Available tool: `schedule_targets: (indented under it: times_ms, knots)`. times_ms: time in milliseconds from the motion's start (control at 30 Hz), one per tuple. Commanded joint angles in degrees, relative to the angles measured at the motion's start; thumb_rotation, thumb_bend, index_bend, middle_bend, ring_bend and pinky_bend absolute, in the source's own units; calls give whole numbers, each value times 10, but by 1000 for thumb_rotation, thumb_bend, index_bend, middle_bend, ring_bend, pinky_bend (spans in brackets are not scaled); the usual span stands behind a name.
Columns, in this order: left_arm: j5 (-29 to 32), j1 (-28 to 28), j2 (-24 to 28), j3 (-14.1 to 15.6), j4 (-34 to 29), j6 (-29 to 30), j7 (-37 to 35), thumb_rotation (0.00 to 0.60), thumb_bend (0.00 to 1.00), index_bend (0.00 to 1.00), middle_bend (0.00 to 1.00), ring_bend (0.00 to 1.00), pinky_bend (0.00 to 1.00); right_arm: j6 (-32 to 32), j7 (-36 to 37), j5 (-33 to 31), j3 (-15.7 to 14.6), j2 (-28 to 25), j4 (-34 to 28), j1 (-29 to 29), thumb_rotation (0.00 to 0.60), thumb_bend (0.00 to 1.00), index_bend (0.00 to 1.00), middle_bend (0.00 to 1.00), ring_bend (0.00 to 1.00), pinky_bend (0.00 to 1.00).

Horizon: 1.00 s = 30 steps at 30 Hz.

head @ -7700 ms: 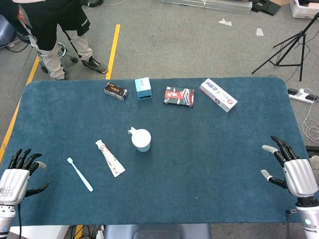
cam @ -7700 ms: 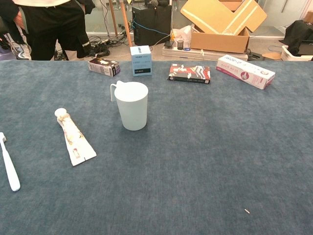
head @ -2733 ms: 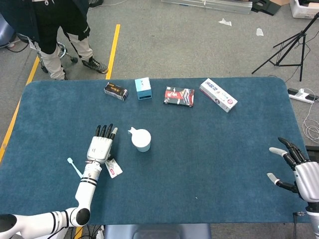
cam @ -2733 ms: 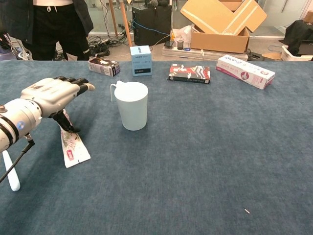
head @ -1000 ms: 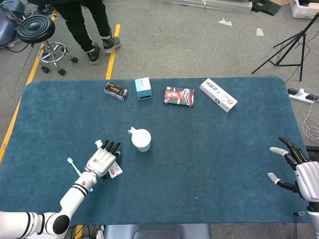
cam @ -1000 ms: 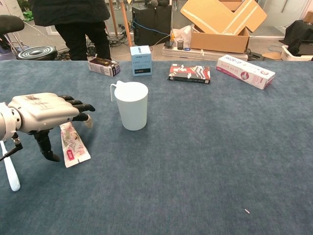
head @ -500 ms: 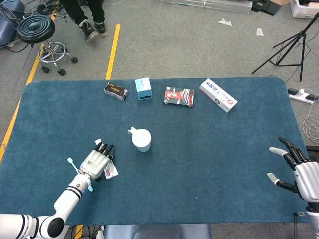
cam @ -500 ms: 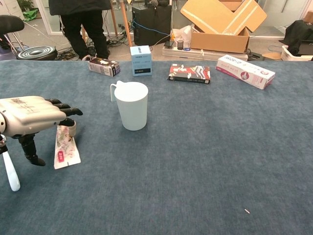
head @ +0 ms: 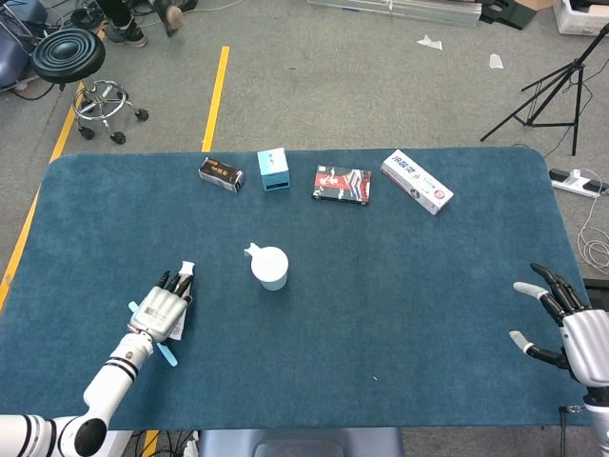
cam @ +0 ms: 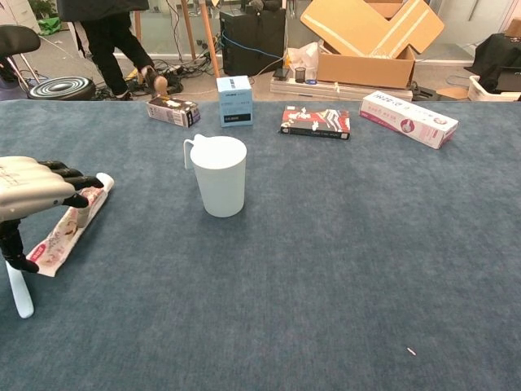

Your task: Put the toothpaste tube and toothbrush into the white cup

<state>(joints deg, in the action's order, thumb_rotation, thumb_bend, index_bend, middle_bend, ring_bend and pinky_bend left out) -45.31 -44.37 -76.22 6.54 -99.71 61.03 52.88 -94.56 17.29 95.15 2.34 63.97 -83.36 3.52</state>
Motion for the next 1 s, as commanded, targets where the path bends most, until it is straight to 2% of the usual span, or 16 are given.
schedule_targets:
  times_ms: [33,367,567,800,1000]
  knots:
    - [0,4,5,3,3,3,-2,600,0,306,0,0,0,0,-1,0,0,0,0,0,600,125,298,134,156,511]
    - [20,12,17,5,26,7,1,600,0,309,0,0,0,1,-3,-1,0,1,-1,0,600,125,298,137,156,511]
    - [36,13,12,-3,51,10,4,600,0,309,0,0,0,2,-2,-1,0,0,-1,0,600,125,298,137,156,511]
    - [9,28,7,-33,40,49,-36,600,0,305,0,0,0,4,0,-3,0,0,0,1,600,125,298,138,156,511]
    - [-12,40,-1,-56,36,54,-86,600,0,307,0,0,0,5,-2,-2,-1,0,0,1,600,125,298,138,156,511]
